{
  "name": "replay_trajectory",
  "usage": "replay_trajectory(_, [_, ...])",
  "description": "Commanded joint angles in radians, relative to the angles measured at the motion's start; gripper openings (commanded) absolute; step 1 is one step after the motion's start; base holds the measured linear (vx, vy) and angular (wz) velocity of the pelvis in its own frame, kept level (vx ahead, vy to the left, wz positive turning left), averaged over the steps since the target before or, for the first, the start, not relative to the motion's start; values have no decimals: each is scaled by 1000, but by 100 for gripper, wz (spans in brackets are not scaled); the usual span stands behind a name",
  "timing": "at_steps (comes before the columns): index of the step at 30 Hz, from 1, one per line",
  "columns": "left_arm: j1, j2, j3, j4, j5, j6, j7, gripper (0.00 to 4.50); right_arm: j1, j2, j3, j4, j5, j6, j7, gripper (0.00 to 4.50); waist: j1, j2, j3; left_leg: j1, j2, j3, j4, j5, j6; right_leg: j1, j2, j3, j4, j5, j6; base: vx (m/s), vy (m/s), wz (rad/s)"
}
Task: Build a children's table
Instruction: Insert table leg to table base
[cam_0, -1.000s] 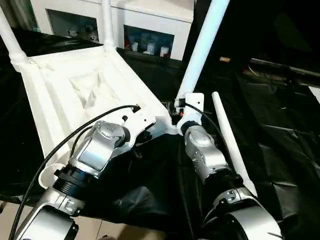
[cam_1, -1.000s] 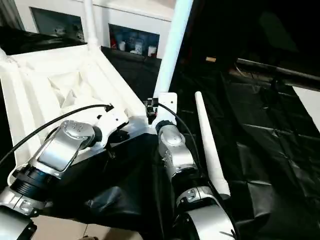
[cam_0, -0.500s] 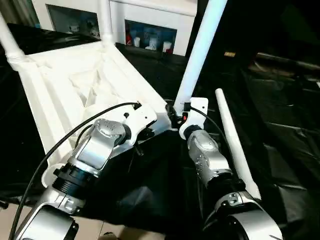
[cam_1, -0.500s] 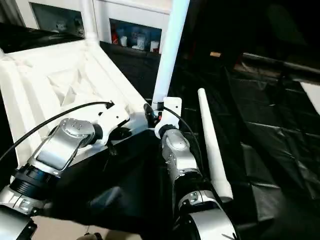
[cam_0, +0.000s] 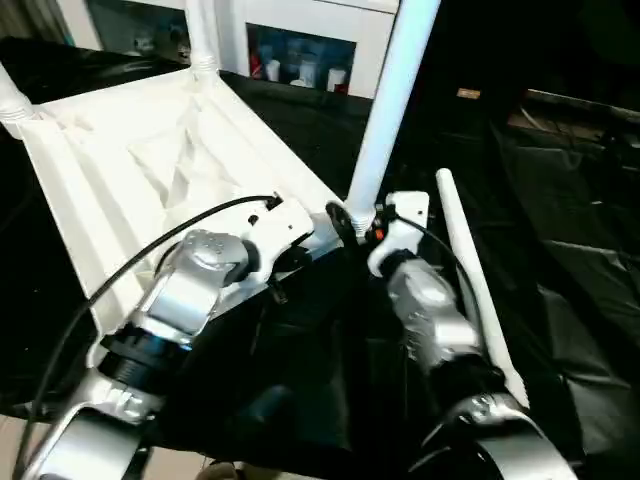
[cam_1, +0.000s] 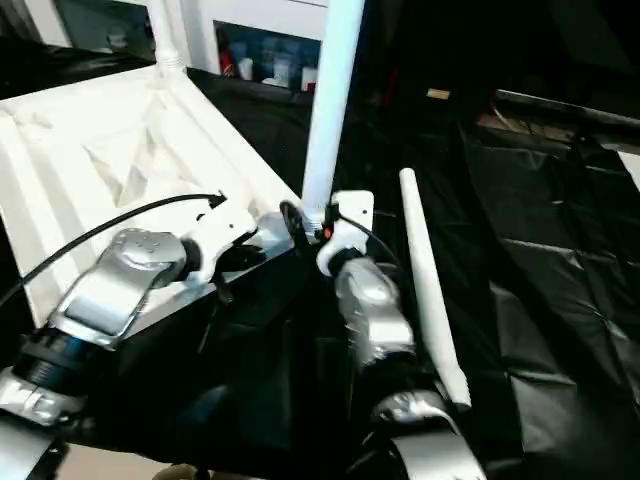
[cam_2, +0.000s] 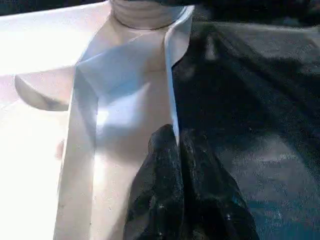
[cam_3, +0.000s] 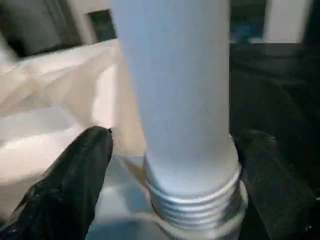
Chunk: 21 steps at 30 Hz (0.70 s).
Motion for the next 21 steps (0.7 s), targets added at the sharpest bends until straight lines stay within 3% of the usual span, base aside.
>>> replay_trajectory(1, [63, 22, -59, 25, -10, -28, -70, 0, 26, -50, 59, -85, 16, 65, 156, 409, 1, 14, -48, -1, 28, 2, -43, -91, 71, 58, -68, 55, -53, 27, -203, 0, 0, 0])
replay_trajectory(8, [118, 79, -40, -10, -74, -259, -183, 0, 97, -218, 141, -209, 30, 126, 432, 409, 7, 14, -51, -1, 28, 4, -35, -67, 102, 59, -68, 54, -46, 65, -228, 0, 0, 0])
replay_trajectory(12, [139, 113, -29, -34, -95, -308, -221, 0, 121, -272, 169, -259, 39, 136, 517, 409, 8, 14, -51, 4, 30, 4, -35, -81, 102, 56, -68, 53, -48, 28, -241, 0, 0, 0])
replay_trajectory(18, [173, 143, 13, -78, -176, -338, -312, 0, 144, -329, 206, -308, 32, 141, 618, 409, 10, 9, -54, 1, 29, 4, -30, -40, 118, 61, -66, 52, -39, 82, -255, 0, 0, 0])
replay_trajectory(21, [189, 160, 17, -86, -200, -357, -347, 0, 139, -339, 224, -296, 4, 109, 645, 409, 7, 12, -55, 3, 30, 5, -27, -33, 122, 58, -68, 52, -35, 93, -263, 0, 0, 0])
